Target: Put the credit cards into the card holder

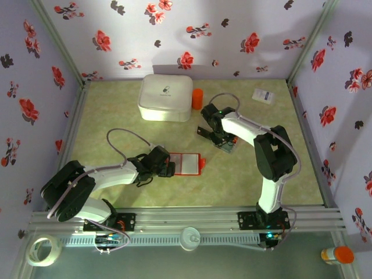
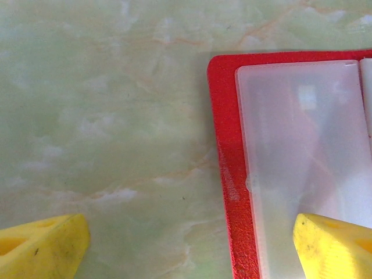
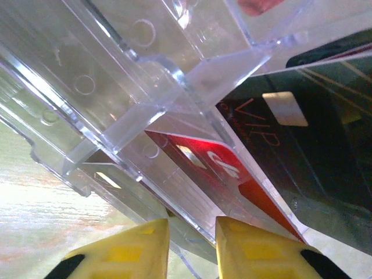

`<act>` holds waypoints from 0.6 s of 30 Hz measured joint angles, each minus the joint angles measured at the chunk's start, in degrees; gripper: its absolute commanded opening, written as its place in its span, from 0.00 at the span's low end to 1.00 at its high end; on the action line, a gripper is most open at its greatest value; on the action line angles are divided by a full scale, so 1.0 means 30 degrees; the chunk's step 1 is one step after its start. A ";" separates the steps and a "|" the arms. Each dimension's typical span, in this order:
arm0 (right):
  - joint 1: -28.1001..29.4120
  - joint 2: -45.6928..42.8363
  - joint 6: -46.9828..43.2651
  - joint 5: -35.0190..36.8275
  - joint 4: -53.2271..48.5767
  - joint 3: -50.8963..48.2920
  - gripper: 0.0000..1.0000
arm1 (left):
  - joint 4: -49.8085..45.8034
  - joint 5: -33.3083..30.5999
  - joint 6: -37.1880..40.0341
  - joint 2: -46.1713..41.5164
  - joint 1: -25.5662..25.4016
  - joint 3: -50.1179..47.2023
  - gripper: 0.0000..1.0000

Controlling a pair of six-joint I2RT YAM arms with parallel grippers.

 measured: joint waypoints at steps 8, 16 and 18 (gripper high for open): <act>-0.0036 -0.0153 -0.0780 -0.0109 -0.0124 0.0044 0.17 | 0.0000 0.0000 -0.0007 0.0000 0.0000 0.0000 0.93; -0.0036 -0.0357 -0.1632 -0.0801 -0.0226 0.0044 0.25 | 0.0007 0.0000 -0.0015 0.0022 0.0000 0.0000 0.93; -0.0036 -0.0357 -0.2040 -0.0874 -0.0233 0.0044 0.25 | 0.0007 -0.0015 -0.0015 0.0036 -0.0022 0.0000 0.93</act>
